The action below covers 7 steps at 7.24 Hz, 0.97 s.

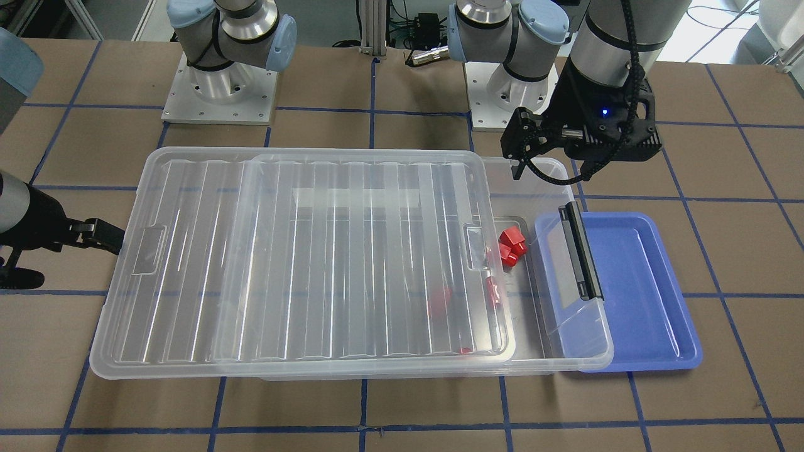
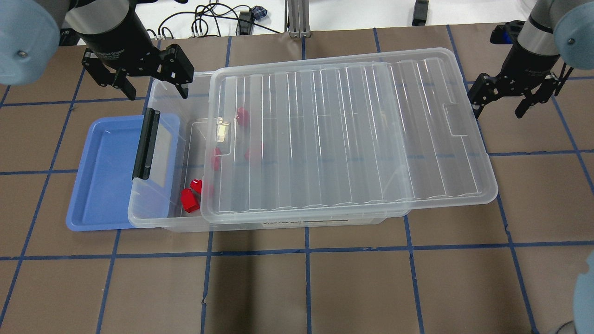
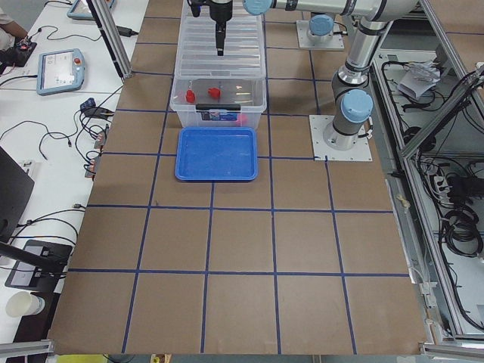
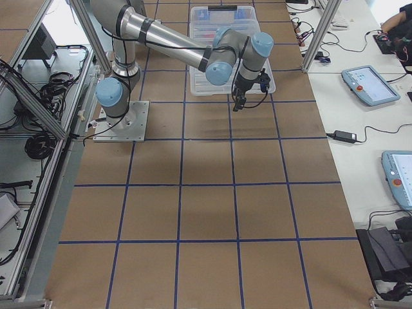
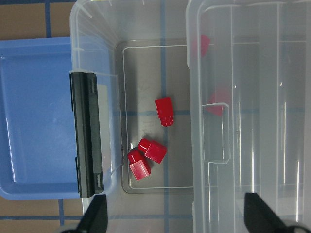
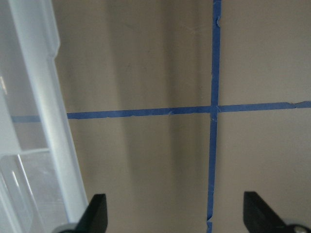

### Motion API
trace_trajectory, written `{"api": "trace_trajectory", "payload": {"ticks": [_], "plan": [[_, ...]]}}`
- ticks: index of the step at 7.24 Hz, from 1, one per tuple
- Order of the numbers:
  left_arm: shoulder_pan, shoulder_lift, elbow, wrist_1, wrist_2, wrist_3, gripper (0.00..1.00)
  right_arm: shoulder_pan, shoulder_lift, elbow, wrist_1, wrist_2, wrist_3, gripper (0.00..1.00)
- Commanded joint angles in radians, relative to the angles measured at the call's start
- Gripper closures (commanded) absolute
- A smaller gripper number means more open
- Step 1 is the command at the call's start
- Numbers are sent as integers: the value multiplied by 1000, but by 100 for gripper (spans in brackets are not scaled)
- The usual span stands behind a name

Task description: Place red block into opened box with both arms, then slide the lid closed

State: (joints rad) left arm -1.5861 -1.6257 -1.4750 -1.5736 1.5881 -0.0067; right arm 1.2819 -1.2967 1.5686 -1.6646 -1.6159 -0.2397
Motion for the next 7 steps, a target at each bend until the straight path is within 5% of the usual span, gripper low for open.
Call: {"api": "trace_trajectory", "payload": {"ticks": [1,7], "plan": [[0,1,-4,1,1,1,0,45,-3,2,-1,2,67,0],[2,3,2,-3,1,1,0,158,-1,2,-11,2,235,0]]}}
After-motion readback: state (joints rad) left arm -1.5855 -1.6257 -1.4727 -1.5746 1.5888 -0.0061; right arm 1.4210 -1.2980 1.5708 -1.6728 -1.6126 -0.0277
